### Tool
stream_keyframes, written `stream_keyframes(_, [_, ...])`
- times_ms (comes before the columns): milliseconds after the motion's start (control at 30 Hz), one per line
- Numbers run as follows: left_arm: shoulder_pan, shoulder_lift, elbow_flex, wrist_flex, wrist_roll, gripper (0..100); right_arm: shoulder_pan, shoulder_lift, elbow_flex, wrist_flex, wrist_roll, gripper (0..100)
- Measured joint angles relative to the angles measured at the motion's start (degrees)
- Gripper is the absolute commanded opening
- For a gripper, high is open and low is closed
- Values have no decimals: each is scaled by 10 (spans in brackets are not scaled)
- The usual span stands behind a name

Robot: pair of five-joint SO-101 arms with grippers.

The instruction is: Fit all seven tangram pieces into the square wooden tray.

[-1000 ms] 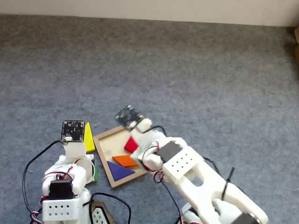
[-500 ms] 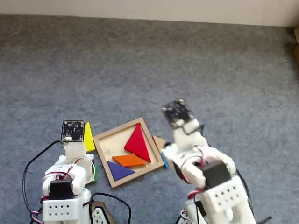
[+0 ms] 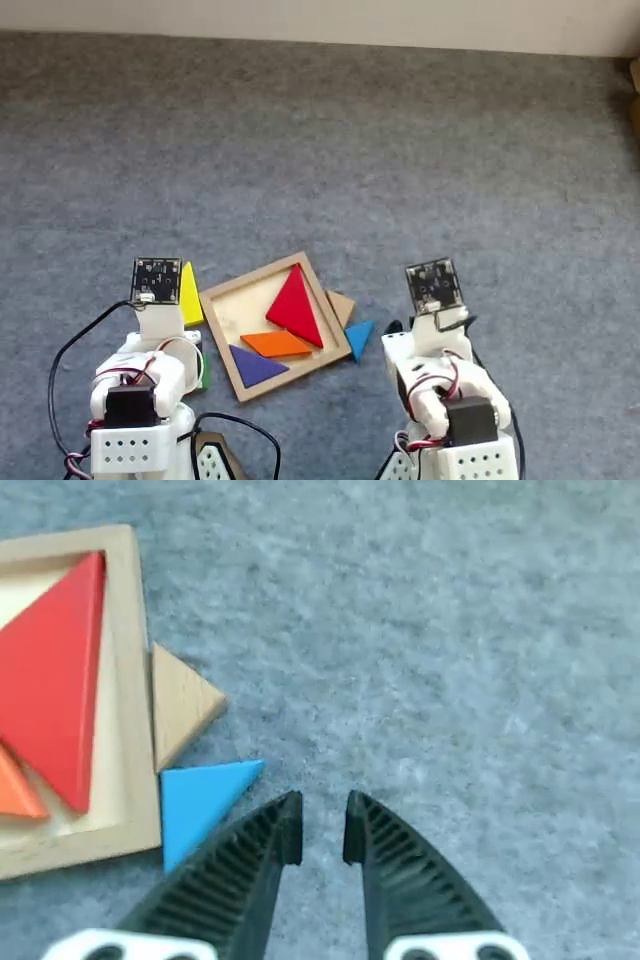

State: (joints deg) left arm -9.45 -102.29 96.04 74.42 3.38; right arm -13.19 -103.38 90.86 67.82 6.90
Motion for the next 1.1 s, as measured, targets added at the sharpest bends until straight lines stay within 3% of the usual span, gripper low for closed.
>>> stream_keyframes(233, [-1,0,-8,0,0,7,3,-6,23,0,-22,77])
stream_keyframes(433, [-11,0,-89,0,-7,8,2,-13,47,0,-22,77])
stream_keyframes(500, [-11,0,-127,0,-41,8,2,-12,49,0,-22,77])
stream_keyframes(667, [-9,0,-195,-10,-222,8,21,-12,49,0,-22,77])
stream_keyframes(733, [3,0,-215,-12,-260,30,25,-12,49,0,-22,77])
stream_keyframes(900, [65,19,-244,-12,-278,87,26,-12,49,-16,-22,77])
stream_keyframes(1100, [104,179,-281,-12,-278,171,26,-12,49,-24,-22,77])
